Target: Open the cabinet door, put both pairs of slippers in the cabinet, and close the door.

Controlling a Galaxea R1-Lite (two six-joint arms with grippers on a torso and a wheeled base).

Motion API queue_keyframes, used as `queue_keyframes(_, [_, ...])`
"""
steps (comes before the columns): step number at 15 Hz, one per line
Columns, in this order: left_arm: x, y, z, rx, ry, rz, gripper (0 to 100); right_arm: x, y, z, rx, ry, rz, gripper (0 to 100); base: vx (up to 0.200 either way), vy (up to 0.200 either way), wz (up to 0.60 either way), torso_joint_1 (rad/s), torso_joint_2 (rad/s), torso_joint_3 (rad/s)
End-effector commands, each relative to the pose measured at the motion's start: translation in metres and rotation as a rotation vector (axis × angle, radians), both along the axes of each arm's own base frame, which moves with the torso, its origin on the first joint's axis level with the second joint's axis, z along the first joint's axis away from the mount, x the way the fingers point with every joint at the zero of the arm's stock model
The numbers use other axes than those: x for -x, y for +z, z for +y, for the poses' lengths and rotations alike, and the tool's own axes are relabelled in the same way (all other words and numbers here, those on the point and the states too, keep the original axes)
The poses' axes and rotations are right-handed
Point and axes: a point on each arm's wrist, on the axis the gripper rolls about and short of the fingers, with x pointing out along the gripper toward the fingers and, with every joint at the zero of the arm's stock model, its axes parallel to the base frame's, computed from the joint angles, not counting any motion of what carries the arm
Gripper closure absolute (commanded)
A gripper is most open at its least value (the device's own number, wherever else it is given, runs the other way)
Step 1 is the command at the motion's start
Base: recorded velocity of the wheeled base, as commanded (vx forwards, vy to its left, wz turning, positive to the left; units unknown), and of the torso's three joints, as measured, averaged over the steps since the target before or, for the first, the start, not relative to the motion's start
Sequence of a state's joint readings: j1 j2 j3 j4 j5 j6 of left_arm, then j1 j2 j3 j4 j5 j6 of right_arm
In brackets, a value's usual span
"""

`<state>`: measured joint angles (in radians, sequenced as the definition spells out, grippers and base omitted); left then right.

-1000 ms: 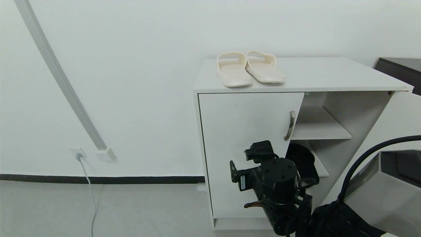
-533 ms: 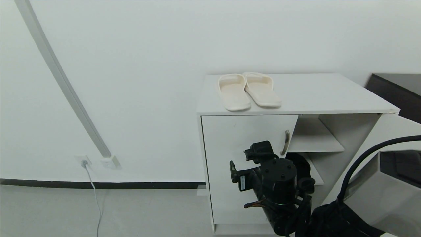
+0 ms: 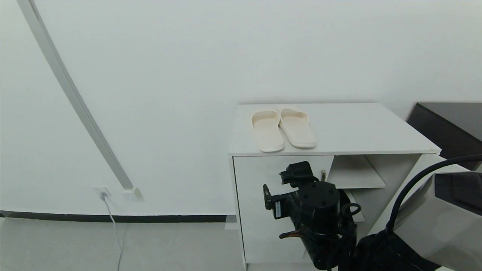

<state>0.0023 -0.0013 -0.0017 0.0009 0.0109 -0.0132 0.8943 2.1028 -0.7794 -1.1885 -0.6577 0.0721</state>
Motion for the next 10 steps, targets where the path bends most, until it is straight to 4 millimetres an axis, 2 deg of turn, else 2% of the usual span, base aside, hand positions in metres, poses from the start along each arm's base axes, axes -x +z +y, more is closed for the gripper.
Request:
queue_keyframes(1, [-0.0001, 0.0001, 0.0, -0.001, 0.001, 0.001, 100, -0.0001, -0.0007, 0.0001, 0.001, 0.0, 0.001, 0, 0.0, 0.0, 0.0, 0.251, -0.57, -0.33])
queue_keyframes(6, [-0.0001, 0.0001, 0.0, 0.001, 0.002, 0.001, 100, 0.0001, 0.0006, 0.0, -0.002, 0.001, -0.002, 0, 0.0, 0.0, 0.0, 0.263, -0.6, -0.334])
queue_keyframes(10, [-0.0001, 0.0001, 0.0, 0.001, 0.002, 0.001, 100, -0.0089, 0.0033, -0.0072, -0.026, 0.013, -0.018, 0, 0.0, 0.0, 0.0, 0.182, -0.41, -0.216])
